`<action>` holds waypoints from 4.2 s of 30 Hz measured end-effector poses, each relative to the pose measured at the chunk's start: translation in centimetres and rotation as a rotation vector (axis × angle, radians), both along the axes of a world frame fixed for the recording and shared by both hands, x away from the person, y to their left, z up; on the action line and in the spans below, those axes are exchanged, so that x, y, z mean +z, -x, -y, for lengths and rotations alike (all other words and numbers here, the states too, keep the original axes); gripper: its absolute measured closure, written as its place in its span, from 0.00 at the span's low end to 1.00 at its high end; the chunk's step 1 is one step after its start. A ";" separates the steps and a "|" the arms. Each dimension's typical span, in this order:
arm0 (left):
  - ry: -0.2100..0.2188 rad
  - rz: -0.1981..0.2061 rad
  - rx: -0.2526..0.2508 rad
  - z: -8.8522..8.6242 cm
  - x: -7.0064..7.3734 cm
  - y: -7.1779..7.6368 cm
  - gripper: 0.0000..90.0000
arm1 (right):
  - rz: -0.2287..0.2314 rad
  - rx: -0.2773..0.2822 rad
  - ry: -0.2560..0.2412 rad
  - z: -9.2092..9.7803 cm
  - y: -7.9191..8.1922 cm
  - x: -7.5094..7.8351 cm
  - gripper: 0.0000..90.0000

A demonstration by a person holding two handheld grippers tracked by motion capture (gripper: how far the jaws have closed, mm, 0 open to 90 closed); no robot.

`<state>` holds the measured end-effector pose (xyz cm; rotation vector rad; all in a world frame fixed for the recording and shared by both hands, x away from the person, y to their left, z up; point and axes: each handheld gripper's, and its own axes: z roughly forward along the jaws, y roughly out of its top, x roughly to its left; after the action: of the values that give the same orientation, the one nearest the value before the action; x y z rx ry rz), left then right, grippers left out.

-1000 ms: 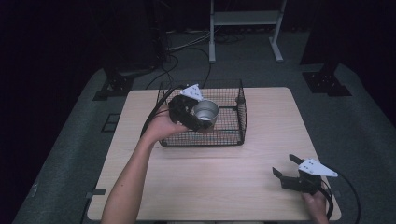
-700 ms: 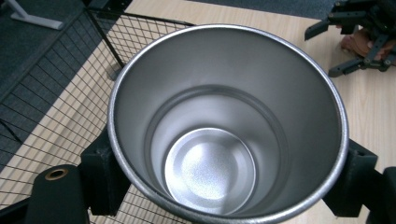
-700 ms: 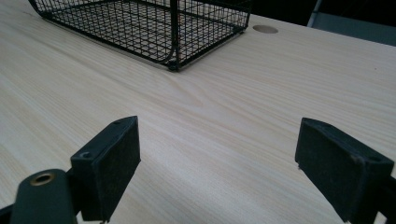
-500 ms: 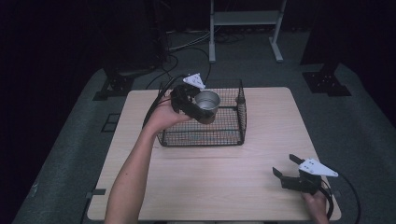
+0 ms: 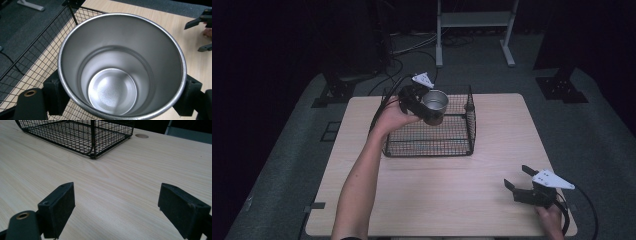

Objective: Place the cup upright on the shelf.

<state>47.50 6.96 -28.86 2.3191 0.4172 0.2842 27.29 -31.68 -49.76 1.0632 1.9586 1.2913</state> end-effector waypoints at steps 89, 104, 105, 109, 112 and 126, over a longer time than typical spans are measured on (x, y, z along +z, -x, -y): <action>-0.196 -0.219 0.125 2.4 -13.1 -6.3 0.20 | 0.008 0.012 -0.032 0.4 0.0 0.0 0.15; -0.205 -0.204 0.148 1.8 -12.8 -5.7 0.13 | 0.011 0.018 -0.035 0.4 0.0 0.0 0.15; -0.193 -0.205 0.150 1.7 -12.7 -5.7 0.13 | 0.013 0.020 -0.034 0.4 0.0 0.0 0.15; -0.160 -0.200 0.147 1.2 -12.1 -5.6 0.10 | 0.012 0.021 -0.034 0.4 0.0 0.0 0.15; -0.141 -0.190 0.149 0.7 -11.7 -5.4 0.09 | 0.013 0.021 -0.030 0.4 0.0 0.0 0.15; -0.043 -0.126 0.116 -1.0 -8.0 -2.8 0.07 | 0.007 0.001 -0.038 0.4 0.0 0.0 0.15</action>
<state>50.26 7.94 -36.86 2.3667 0.6154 0.2048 27.27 -32.11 -49.77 1.0744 1.9374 1.3357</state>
